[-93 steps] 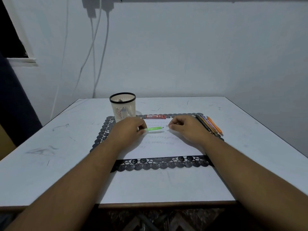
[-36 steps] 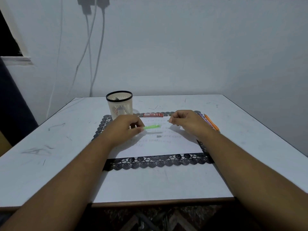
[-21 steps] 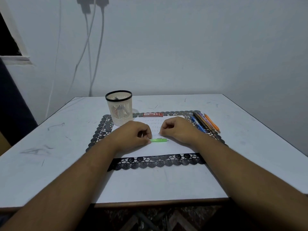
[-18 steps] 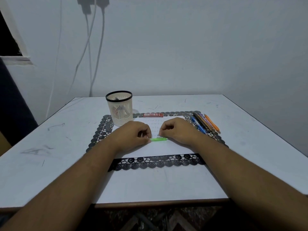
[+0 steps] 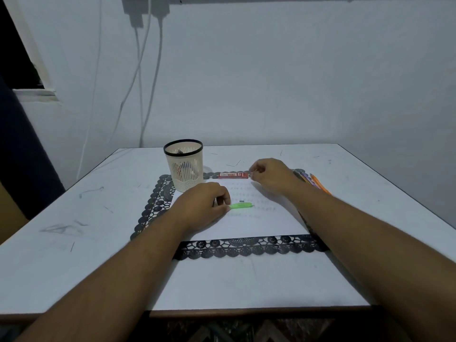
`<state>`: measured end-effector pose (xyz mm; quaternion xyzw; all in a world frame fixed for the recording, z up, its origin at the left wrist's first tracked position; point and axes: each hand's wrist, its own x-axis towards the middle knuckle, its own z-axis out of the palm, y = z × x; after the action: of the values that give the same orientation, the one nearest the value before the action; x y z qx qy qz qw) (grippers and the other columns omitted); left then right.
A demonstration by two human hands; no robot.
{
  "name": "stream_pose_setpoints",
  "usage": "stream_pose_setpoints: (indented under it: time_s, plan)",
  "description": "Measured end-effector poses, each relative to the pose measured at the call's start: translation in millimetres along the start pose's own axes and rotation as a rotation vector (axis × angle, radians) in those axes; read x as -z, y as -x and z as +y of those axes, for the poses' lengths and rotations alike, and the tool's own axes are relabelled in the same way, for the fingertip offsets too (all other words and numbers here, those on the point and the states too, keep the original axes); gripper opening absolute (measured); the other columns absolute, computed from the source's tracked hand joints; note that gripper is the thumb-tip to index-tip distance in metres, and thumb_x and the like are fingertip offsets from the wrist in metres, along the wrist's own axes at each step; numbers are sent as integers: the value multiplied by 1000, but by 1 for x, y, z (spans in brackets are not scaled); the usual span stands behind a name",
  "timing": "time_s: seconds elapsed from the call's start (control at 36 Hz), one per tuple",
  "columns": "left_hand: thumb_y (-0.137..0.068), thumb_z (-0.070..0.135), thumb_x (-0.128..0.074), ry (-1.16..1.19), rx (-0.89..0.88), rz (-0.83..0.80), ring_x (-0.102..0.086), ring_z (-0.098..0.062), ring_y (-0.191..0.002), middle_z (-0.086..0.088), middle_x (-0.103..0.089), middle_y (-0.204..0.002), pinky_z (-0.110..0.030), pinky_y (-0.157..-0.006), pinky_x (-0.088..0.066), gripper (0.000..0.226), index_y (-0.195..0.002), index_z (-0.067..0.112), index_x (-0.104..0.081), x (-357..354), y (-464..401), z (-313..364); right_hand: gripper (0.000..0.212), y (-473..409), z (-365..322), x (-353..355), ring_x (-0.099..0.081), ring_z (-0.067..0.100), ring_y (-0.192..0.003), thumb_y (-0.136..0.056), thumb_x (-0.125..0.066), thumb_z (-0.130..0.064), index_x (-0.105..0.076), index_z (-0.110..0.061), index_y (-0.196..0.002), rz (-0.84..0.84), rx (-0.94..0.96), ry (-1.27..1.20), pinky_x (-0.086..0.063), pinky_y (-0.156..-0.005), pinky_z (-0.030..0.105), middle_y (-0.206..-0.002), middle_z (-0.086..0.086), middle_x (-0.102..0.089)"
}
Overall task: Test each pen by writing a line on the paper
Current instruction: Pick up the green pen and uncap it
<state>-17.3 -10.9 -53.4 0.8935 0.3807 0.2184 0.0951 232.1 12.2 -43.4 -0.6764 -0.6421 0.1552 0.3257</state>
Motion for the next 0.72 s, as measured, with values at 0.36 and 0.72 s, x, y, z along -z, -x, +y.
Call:
stream_pose_setpoints:
  time_s: [0.36,0.72]
  plan:
    - [-91,36,-73,60,4,-41,-56,-5,-82,16,-60,-93,-29,-73,-50,8,-97,33,-69,3,-1,-7,5,-25,5,-27,-63,10,-84,-90,-72,-24,-75,-28,-93,26,44,127,-47,-66,28,-91,-12,-68]
    - [-95,35,-68,-4,20,0,-54,-1,-84,14,-60,-93,-27,-73,-48,4,-96,30,-68,-1,-1,-1,10,-14,10,-20,-59,7,-81,-93,-75,-23,-77,-23,-102,-23,69,63,-39,-61,22,-94,-8,-68]
